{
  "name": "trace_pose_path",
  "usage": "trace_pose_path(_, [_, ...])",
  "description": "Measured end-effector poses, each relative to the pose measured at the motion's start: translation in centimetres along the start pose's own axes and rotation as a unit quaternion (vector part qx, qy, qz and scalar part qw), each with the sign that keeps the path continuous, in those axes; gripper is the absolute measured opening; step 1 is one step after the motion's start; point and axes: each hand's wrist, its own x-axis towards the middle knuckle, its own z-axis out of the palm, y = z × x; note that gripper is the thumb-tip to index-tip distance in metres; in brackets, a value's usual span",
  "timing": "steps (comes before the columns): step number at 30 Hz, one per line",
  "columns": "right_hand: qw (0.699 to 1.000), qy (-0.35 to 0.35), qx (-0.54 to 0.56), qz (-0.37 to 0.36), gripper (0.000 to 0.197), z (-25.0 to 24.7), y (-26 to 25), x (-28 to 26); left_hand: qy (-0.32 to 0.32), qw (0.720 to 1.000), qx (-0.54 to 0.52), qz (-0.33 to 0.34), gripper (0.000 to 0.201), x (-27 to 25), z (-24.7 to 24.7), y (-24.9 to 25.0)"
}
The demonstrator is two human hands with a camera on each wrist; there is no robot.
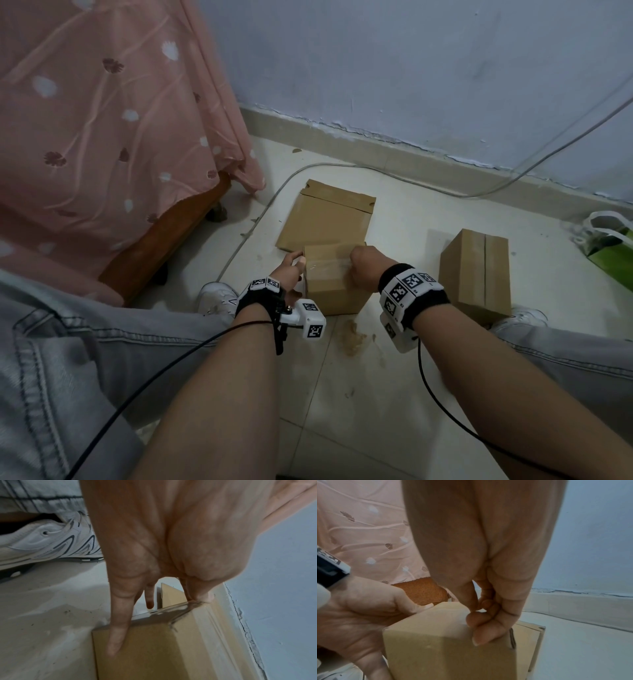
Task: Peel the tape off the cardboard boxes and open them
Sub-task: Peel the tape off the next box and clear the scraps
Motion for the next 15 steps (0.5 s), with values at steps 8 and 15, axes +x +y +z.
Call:
trace_pose_path(8, [0.999, 0.037, 0.015, -0.002, 0.025, 0.4, 0.0, 0.5, -0.002, 1.000, -0.012, 0.011, 0.048, -0.1, 0.2, 0.1])
trace_pose_path(15, [0.998, 0.061, 0.032, 0.004, 0.011, 1.1, 0.2, 1.7, -0.002, 1.000, -0.012, 0.011, 0.048, -0.6, 0.2, 0.1])
